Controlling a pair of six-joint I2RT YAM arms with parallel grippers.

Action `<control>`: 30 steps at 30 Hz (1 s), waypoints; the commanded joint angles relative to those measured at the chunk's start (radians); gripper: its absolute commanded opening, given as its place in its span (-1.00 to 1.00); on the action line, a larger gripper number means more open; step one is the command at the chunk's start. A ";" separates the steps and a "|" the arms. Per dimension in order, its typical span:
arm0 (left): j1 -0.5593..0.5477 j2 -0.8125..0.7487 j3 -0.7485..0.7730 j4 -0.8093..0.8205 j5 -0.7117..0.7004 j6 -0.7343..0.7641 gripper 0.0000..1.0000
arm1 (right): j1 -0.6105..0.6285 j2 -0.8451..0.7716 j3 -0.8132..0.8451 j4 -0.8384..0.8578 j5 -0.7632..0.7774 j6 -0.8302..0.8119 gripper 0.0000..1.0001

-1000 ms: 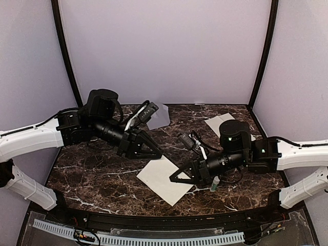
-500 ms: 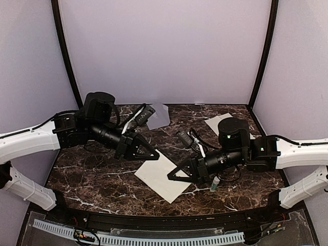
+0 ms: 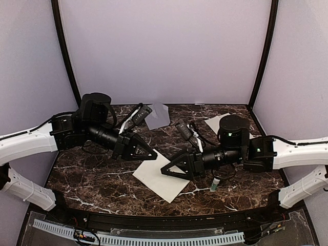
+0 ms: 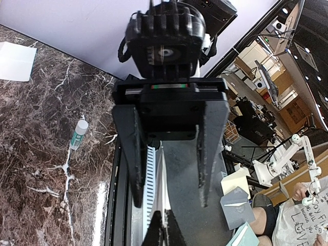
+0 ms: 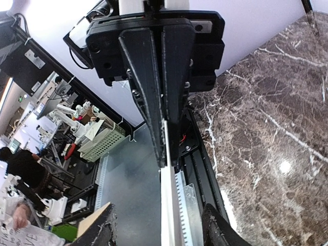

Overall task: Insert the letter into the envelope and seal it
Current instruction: Fold the letter.

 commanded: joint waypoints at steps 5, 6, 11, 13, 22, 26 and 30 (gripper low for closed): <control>-0.004 -0.022 -0.011 0.010 0.028 -0.013 -1.00 | 0.005 0.020 0.013 0.094 0.052 0.010 -1.00; -0.004 -0.025 -0.012 0.006 0.029 -0.013 -0.90 | 0.005 0.016 0.008 0.095 0.063 0.013 -1.00; -0.005 -0.058 -0.053 0.024 0.024 -0.036 -0.20 | 0.004 -0.023 -0.023 0.116 0.110 0.020 -1.00; -0.005 -0.074 -0.073 0.033 0.019 -0.048 -0.22 | 0.004 -0.029 -0.020 0.105 0.116 0.016 -1.00; -0.006 -0.121 -0.122 0.075 0.005 -0.085 -0.74 | 0.004 -0.046 -0.002 0.045 0.135 0.007 -1.00; -0.006 -0.129 -0.133 0.088 -0.020 -0.093 -1.00 | 0.004 -0.052 0.000 0.034 0.145 0.009 -1.00; -0.005 -0.137 -0.135 0.100 -0.093 -0.125 -1.00 | 0.004 -0.065 -0.012 0.044 0.151 0.015 -0.62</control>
